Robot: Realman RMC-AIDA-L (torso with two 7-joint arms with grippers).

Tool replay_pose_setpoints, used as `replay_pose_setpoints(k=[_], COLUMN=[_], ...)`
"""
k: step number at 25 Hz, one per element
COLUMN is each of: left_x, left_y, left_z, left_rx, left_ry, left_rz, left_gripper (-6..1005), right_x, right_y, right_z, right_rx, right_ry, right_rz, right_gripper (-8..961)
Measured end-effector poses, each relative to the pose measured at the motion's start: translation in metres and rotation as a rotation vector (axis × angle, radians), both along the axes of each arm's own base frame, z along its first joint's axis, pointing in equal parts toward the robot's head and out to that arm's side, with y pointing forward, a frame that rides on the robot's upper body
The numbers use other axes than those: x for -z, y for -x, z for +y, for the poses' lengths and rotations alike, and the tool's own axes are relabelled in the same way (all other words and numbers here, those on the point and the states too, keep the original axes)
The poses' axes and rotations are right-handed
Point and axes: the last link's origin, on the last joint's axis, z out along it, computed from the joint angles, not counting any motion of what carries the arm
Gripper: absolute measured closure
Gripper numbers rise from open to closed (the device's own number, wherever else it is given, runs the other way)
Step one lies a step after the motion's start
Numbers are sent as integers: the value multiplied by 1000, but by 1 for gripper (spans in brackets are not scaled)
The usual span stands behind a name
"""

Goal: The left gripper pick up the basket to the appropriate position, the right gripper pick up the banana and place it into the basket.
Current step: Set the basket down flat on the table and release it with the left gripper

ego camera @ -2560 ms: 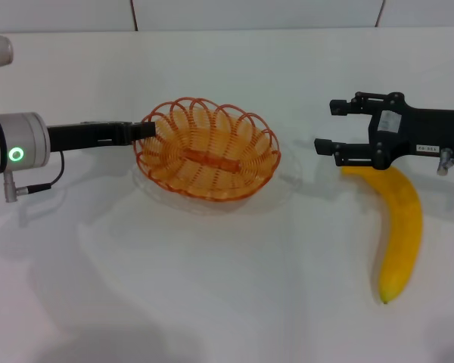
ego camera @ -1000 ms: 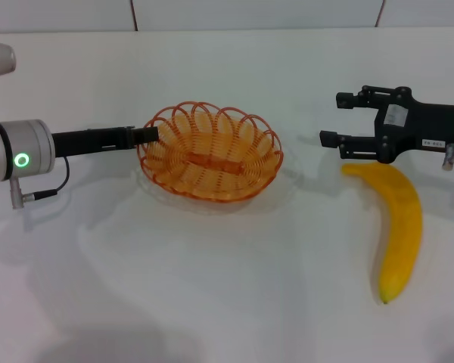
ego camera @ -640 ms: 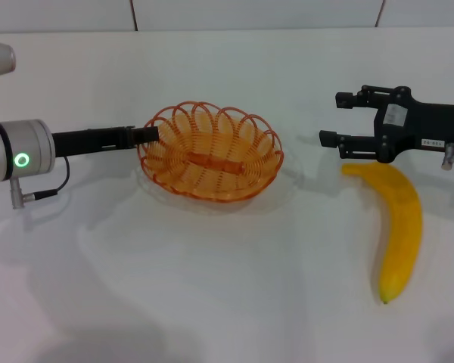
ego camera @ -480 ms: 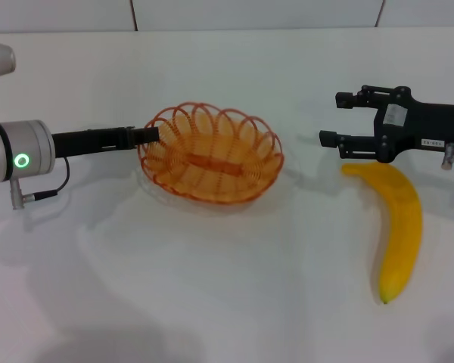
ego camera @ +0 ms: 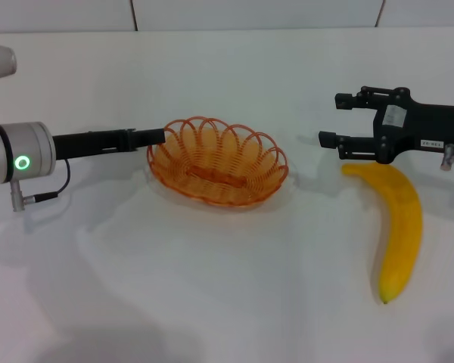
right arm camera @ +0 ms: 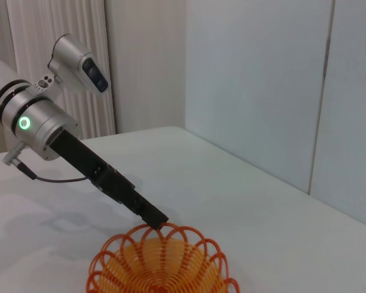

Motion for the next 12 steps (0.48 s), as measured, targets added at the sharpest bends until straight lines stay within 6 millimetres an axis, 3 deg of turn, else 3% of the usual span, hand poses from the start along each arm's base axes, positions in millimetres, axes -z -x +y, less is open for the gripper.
replay_pose_setpoints(k=[5, 10, 12], left_x=[1, 0, 0], left_y=[1, 3, 5], left_z=[-1, -3, -4], left_rx=[-1, -8, -7], left_ry=[-1, -4, -9], left_rz=[0, -3, -7], left_gripper=[676, 459, 415], right_x=[0, 0, 0], right_y=[0, -1, -1], right_z=[0, -1, -1], right_rx=[1, 2, 2], right_ry=[0, 0, 0], right_rz=[0, 0, 0], right_gripper=[189, 189, 189])
